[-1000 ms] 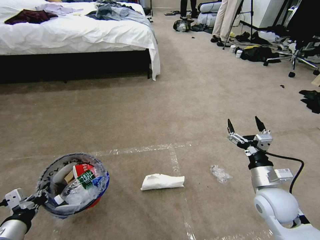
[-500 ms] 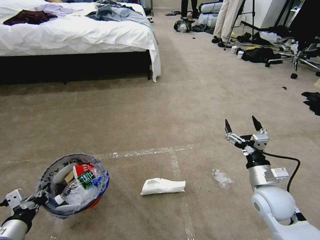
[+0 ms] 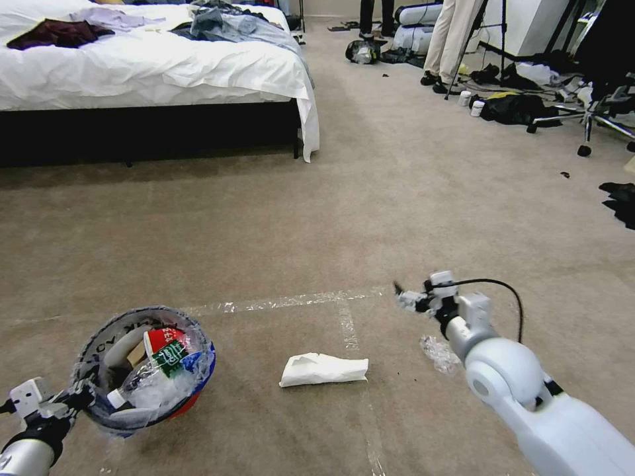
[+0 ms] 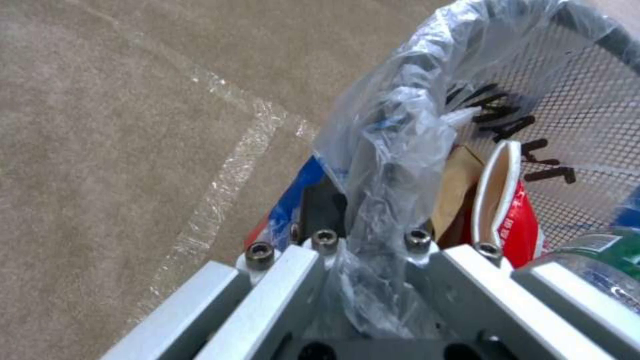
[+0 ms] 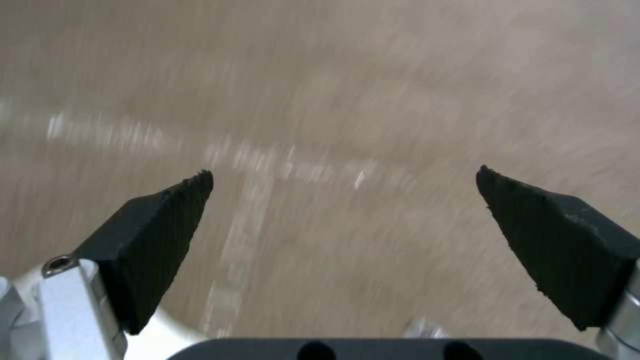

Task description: Pick up the trash bin and place the garbage on the floor into it.

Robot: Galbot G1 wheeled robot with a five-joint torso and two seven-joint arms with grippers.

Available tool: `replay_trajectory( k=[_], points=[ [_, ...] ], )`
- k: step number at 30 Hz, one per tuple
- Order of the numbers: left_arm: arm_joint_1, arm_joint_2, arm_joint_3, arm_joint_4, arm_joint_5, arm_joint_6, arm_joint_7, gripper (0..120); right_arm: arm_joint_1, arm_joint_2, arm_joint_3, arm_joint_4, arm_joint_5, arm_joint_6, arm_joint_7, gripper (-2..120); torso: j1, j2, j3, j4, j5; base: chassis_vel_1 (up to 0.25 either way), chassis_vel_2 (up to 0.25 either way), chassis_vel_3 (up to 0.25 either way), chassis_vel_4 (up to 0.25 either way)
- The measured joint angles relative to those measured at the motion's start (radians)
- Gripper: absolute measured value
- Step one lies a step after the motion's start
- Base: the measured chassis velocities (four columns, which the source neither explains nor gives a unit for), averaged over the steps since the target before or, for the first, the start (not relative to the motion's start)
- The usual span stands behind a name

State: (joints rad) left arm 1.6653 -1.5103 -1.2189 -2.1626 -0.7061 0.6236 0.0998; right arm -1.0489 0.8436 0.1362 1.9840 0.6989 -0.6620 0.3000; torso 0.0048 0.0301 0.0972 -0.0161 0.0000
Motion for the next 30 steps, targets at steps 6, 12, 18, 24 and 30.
replay_trajectory(
  k=[6,12,18,24,30],
  points=[
    [-0.003,-0.005,-0.003,-0.001,0.001,-0.001,0.0,1,0.127,-0.046,-0.155,-0.109,-0.124,-0.063,-0.331,100,0.0,0.0,0.0,0.0001,-0.0002,0.0,0.0,0.0,0.0],
    [-0.004,-0.016,-0.003,0.0,0.01,-0.005,0.0,1,0.261,-0.07,-0.299,-0.23,-0.308,0.062,-0.678,100,0.0,0.0,0.0,0.0002,0.0,0.0,0.0,0.0,0.0],
    [-0.001,-0.027,-0.003,-0.001,0.021,-0.012,0.001,1,0.409,-0.055,-0.478,-0.386,-0.435,0.143,-0.842,100,0.0,0.0,0.0,0.0,0.0001,0.0,0.0,0.0,0.0],
    [0.008,-0.037,-0.014,-0.016,0.022,-0.012,-0.001,1,0.484,0.022,-0.626,-0.528,-0.47,0.192,-0.846,100,0.0,0.0,0.0,0.0001,0.0001,0.0,0.0,0.0,0.0],
    [0.019,-0.05,-0.024,-0.022,0.022,-0.015,-0.002,1,0.503,0.088,-0.701,-0.63,-0.487,0.24,-0.842,100,0.0,0.0,0.0,0.0001,0.0,0.0,0.0,0.0,0.0]
  ],
)
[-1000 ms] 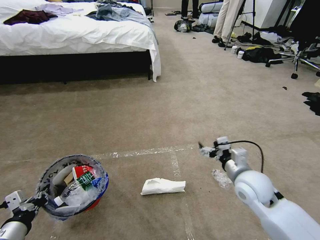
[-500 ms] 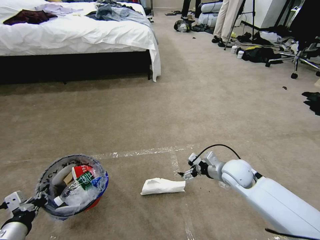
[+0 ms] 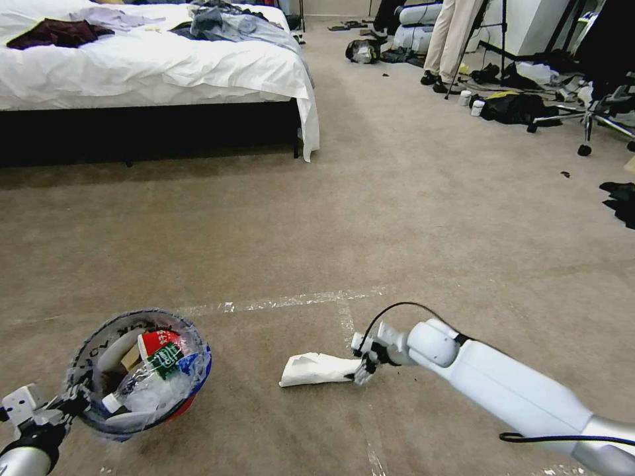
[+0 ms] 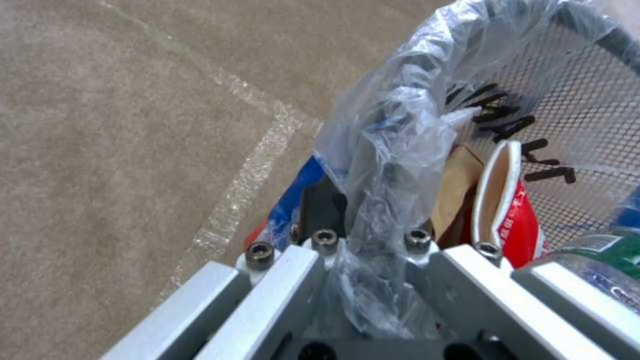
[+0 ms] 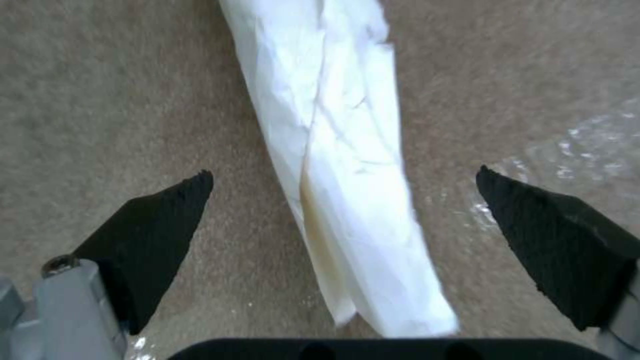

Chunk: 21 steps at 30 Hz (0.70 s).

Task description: Pick up the trash bin and place the garbage on the floor into it.

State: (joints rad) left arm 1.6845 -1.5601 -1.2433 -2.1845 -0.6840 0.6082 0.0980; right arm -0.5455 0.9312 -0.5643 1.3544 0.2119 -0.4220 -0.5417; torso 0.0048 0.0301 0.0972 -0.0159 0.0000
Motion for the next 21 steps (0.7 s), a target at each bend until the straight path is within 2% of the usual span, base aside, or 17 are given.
replay_trajectory(
  k=[6,13,15,16,18,19,21],
  points=[
    [0.003,-0.002,-0.004,-0.001,0.0,-0.002,0.0,1,0.003,0.042,-0.009,-0.089,-0.015,0.036,0.016,99,0.0,0.0,0.0,0.0,-0.0001,0.0,0.0,0.0,0.0],
    [0.003,0.002,-0.004,-0.005,0.0,-0.002,-0.001,1,-0.001,0.085,-0.008,-0.182,-0.018,0.084,0.051,88,0.0,0.0,0.0,-0.0001,-0.0001,0.0,0.0,0.0,0.0],
    [0.002,0.004,-0.004,-0.005,0.0,-0.001,-0.001,1,-0.006,0.098,-0.005,-0.203,-0.018,0.104,0.066,80,0.0,0.0,0.0,0.0,0.0001,0.0,0.0,0.0,0.0],
    [0.002,0.004,-0.004,-0.005,0.0,-0.001,-0.001,1,-0.006,0.098,-0.005,-0.203,-0.018,0.104,0.066,80,0.0,0.0,0.0,0.0,0.0001,0.0,0.0,0.0,0.0],
    [-0.002,0.004,-0.001,-0.002,0.0,0.0,-0.002,1,-0.011,0.102,-0.004,-0.206,-0.011,0.114,0.083,70,0.0,0.0,0.0,-0.0001,0.0001,0.0,0.0,0.0,0.0],
    [-0.002,0.004,-0.001,-0.002,0.0,0.0,-0.002,1,-0.011,0.102,-0.004,-0.206,-0.011,0.114,0.083,70,0.0,0.0,0.0,-0.0001,0.0001,0.0,0.0,0.0,0.0],
    [-0.009,0.005,0.003,0.005,0.002,0.001,-0.003,1,-0.016,0.107,-0.007,-0.199,0.004,0.122,0.11,57,0.0,0.0,0.0,-0.0001,-0.0001,0.0,0.0,0.0,0.0]
  ],
)
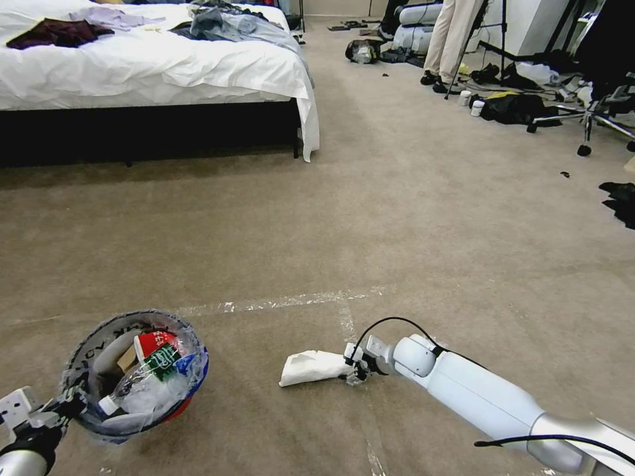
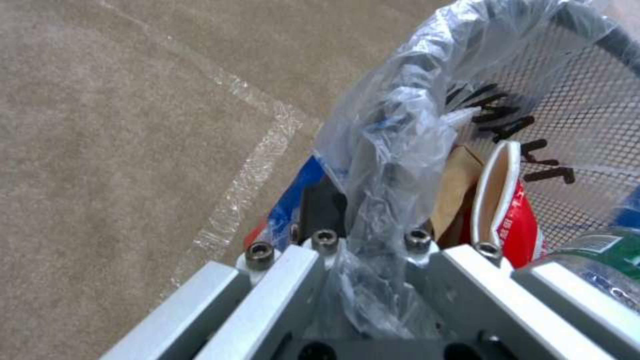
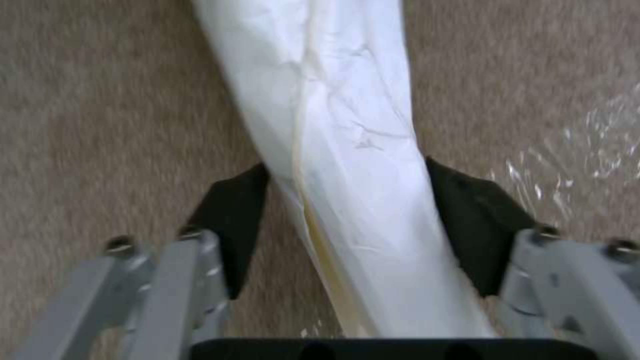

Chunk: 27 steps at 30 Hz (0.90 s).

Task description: Pick up the trash bin and place the garbage on the floor into it.

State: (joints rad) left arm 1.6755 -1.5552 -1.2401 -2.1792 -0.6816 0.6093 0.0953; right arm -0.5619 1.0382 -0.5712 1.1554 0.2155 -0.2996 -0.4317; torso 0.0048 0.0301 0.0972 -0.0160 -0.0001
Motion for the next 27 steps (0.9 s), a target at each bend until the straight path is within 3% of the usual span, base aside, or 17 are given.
replay_trajectory(
  k=[11,16,19,21,27],
  points=[
    [-0.009,0.003,0.003,0.01,0.0,0.003,-0.002,1,-0.006,0.015,-0.008,-0.013,0.01,0.027,0.023,24,0.0,0.0,0.0,0.0001,0.0001,0.0,0.0,0.0,0.0],
    [-0.01,0.007,0.002,0.012,0.0,0.005,-0.002,1,-0.03,0.006,0.04,0.011,0.03,0.062,0.058,1,0.0,0.0,0.0,0.0,0.0002,0.0,0.0,0.0,0.0],
    [-0.01,0.007,0.004,0.012,0.0,0.005,-0.002,1,-0.037,-0.001,0.069,0.038,0.039,0.071,0.073,0,0.0,0.0,0.0,0.0,0.0002,0.0,0.0,0.0,0.0],
    [-0.011,0.007,0.006,0.012,0.0,0.006,-0.002,1,-0.048,-0.028,0.153,0.145,0.065,0.087,0.094,0,0.0,0.0,0.0,0.0,0.0001,0.0,0.0,0.0,0.0],
    [-0.011,0.008,0.011,0.009,0.002,0.007,-0.003,1,-0.02,-0.06,0.228,0.329,0.16,0.12,0.115,0,0.0,0.0,0.0,-0.0001,0.0,0.0,0.0,0.0,0.0]
  ],
)
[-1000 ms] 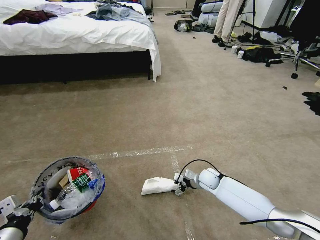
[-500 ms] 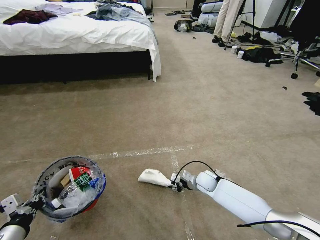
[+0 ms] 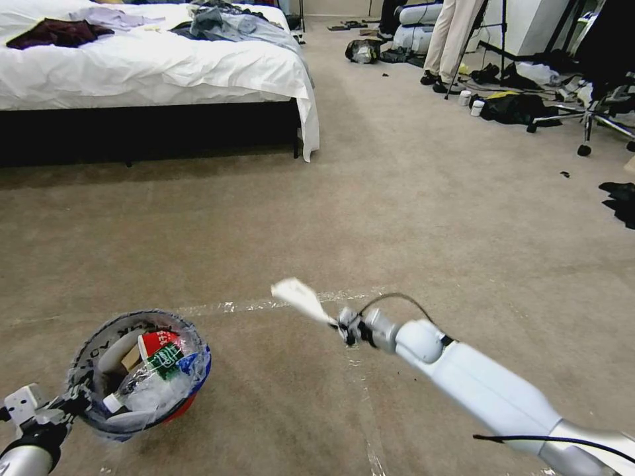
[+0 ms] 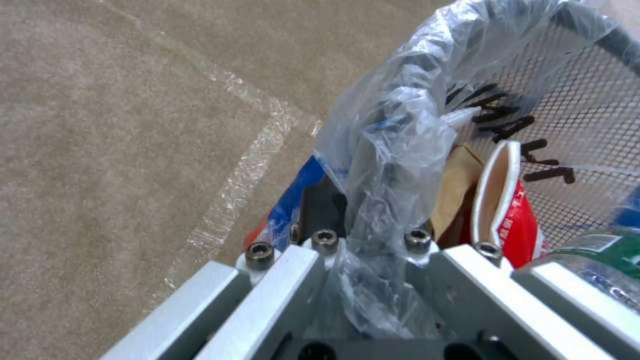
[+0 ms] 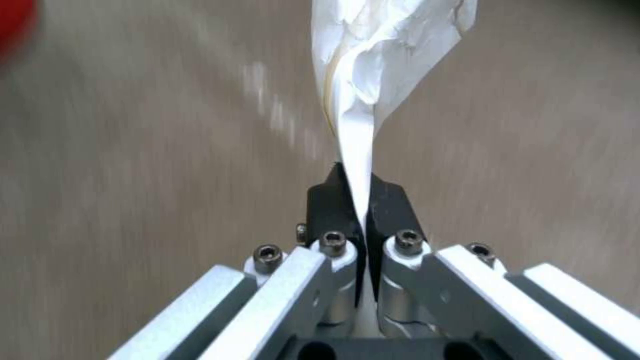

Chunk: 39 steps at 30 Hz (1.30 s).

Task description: Pick up the trash bin and place the garbage on the floor into it.

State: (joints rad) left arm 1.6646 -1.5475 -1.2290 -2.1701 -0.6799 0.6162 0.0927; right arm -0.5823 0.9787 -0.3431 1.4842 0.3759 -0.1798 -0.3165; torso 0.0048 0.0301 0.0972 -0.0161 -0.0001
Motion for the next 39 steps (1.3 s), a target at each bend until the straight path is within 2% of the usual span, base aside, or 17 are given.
replay_trajectory(
  k=[4,6,7,9,12,14,19,25,31,39],
  points=[
    [0.0,0.0,0.001,-0.007,0.001,0.002,-0.001,1,0.026,0.0,0.007,0.064,0.031,0.023,-0.002,0,0.0,0.0,0.0,0.0001,0.0001,0.0,0.0,0.0,0.0],
    [0.0,-0.003,0.007,-0.017,0.006,0.007,-0.003,1,0.079,0.017,-0.03,0.149,0.127,0.062,0.003,0,0.0,0.0,0.0,0.0001,0.0,0.0,0.0,0.0,0.0],
    [0.0,-0.003,0.007,-0.017,0.006,0.007,-0.003,1,0.079,0.017,-0.03,0.149,0.127,0.062,0.003,0,0.0,0.0,0.0,0.0001,0.0,0.0,0.0,0.0,0.0],
    [0.001,-0.006,0.008,-0.024,0.008,0.008,-0.004,1,0.119,0.038,-0.075,0.195,0.21,0.098,0.005,0,0.0,0.0,0.0,0.0001,-0.0001,0.0,0.0,0.0,0.0],
    [0.001,-0.006,0.008,-0.025,0.009,0.008,-0.005,1,0.132,0.048,-0.091,0.213,0.247,0.107,0.005,0,0.0,0.0,0.0,0.0002,0.0,0.0,0.0,0.0,0.0],
    [0.003,-0.007,0.008,-0.028,0.009,0.009,-0.005,1,0.175,0.082,-0.148,0.262,0.379,0.116,0.013,0,0.0,0.0,0.0,0.0001,-0.0001,0.0,0.0,0.0,0.0],
    [-0.001,-0.008,0.008,-0.029,0.01,0.01,-0.006,1,0.232,0.147,-0.242,0.289,0.5,0.115,0.038,0,0.0,0.0,0.0,0.0002,-0.0001,0.0,0.0,0.0,0.0],
    [-0.006,-0.01,0.009,-0.031,0.01,0.011,-0.007,1,0.288,0.22,-0.373,0.272,0.549,0.126,0.053,0,0.0,0.0,0.0,0.0002,-0.0001,0.0,0.0,0.0,0.0],
    [-0.011,-0.01,0.009,-0.031,0.009,0.012,-0.007,1,0.32,0.284,-0.467,0.212,0.547,0.129,0.075,0,0.0,0.0,0.0,0.0003,-0.0001,0.0,0.0,0.0,0.0],
    [-0.012,-0.008,0.008,-0.031,0.003,0.012,-0.007,1,0.325,0.3,-0.529,0.164,0.527,0.127,0.087,0,0.0,0.0,0.0,0.0002,0.0,0.0,0.0,0.0,0.0]
  ],
)
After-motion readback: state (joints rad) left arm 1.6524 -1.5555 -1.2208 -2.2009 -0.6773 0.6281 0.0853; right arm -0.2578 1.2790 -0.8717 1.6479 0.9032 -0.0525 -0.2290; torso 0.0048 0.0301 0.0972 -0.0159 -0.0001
